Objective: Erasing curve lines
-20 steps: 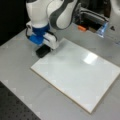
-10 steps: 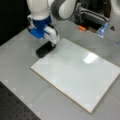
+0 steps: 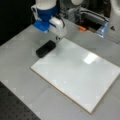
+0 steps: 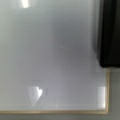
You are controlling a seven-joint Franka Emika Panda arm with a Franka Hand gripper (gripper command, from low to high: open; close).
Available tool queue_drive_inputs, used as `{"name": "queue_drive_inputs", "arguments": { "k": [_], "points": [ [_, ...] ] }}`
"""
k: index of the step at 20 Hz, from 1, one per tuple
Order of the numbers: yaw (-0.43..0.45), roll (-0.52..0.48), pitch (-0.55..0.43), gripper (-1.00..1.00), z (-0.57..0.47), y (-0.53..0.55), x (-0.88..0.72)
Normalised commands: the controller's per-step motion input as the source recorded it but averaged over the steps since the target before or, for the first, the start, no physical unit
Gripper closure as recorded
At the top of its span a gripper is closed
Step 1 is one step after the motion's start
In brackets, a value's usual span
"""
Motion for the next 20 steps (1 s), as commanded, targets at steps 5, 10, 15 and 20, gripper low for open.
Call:
{"name": "queue_drive_inputs", "arguments": {
  "k": [5,10,15,20],
  "points": [
    [-0.033,-0.029,0.048,-1.0,0.13,0.57,-0.11],
    [-0.066,-0.039,0.053,-1.0,0.07,0.53,-0.07],
    [-0.089,-0.083,0.035,-1.0,0.04,0.39,-0.04],
    [-0.076,-0.179,-0.014,-1.0,-0.01,0.31,-0.02]
  ]
}}
